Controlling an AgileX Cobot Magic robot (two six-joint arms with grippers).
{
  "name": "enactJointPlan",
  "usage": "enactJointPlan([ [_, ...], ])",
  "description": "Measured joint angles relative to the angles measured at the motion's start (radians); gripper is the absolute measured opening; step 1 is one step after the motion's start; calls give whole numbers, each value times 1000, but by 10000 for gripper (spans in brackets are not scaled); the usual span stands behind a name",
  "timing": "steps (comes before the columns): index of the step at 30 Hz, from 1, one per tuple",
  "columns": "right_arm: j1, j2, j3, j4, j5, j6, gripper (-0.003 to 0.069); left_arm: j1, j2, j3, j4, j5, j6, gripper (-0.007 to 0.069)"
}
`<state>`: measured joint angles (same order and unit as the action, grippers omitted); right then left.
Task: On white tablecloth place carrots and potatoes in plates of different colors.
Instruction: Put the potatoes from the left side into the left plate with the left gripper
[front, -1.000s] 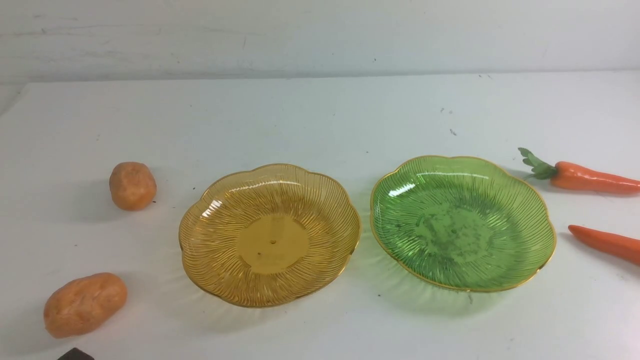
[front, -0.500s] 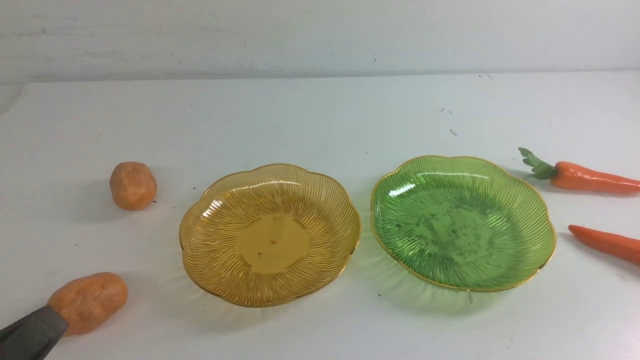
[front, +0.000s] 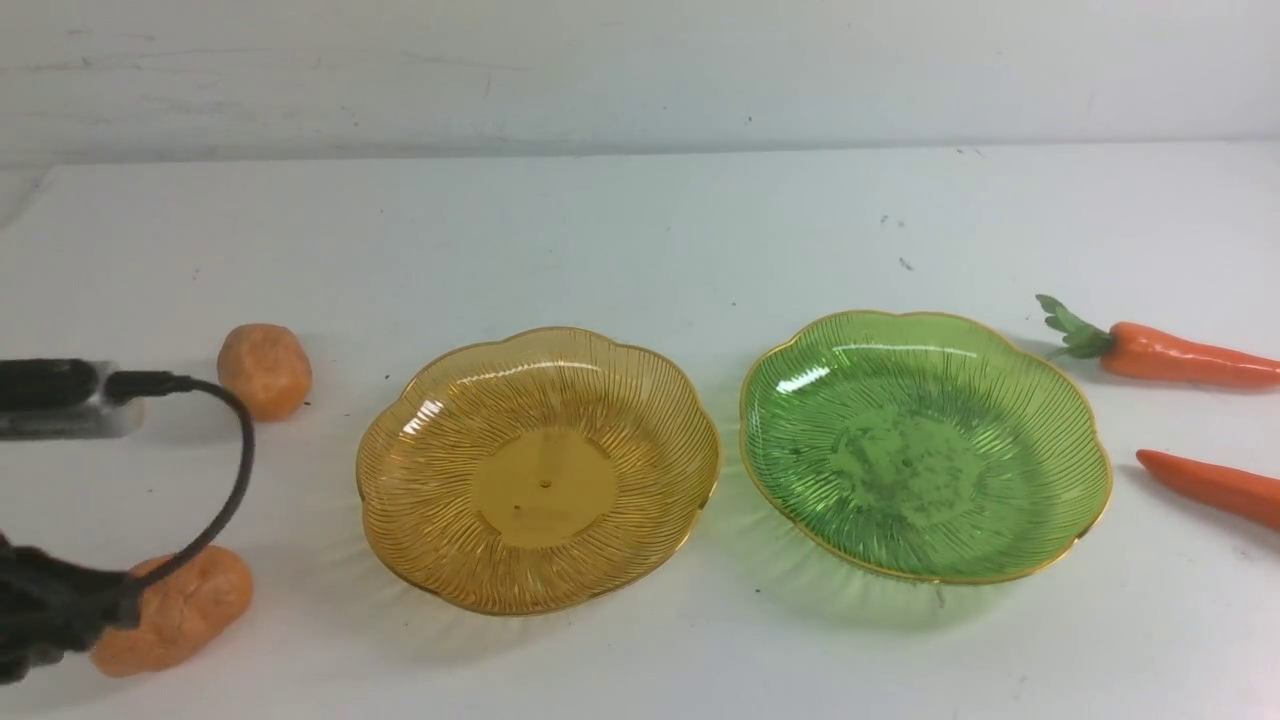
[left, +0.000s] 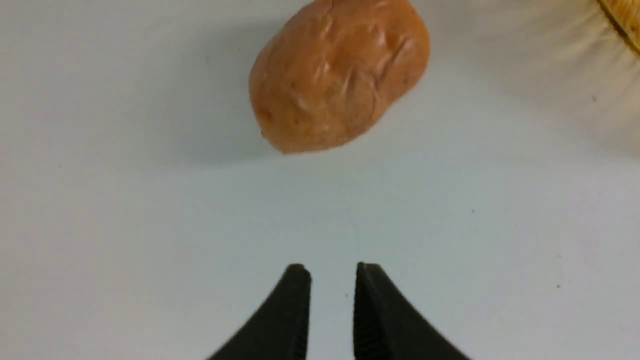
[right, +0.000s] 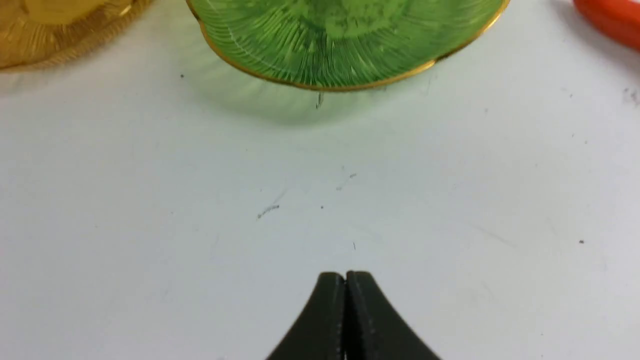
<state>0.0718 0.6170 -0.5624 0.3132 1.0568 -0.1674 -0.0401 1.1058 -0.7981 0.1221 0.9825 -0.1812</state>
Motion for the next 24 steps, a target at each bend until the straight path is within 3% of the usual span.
enactJointPlan([
  [3,0,3,0,5,1,-1,-15,0,125,-51,28,-69,48,387],
  [6,0,3,-1,6,2,-1,-15,0,249,-61,27,-112,218,599],
  [9,0,3,-1,6,3,-2,-15,0,338,-61,29,-134,339,673],
  [15,0,3,-1,6,-8,-2,-15,0,496,-62,99,-241,394,680],
  [20,0,3,-1,6,-9,-2,-15,0,560,-75,127,-241,307,499],
  [24,0,3,-1,6,-12,-2,-15,0,552,-140,115,-87,288,410],
])
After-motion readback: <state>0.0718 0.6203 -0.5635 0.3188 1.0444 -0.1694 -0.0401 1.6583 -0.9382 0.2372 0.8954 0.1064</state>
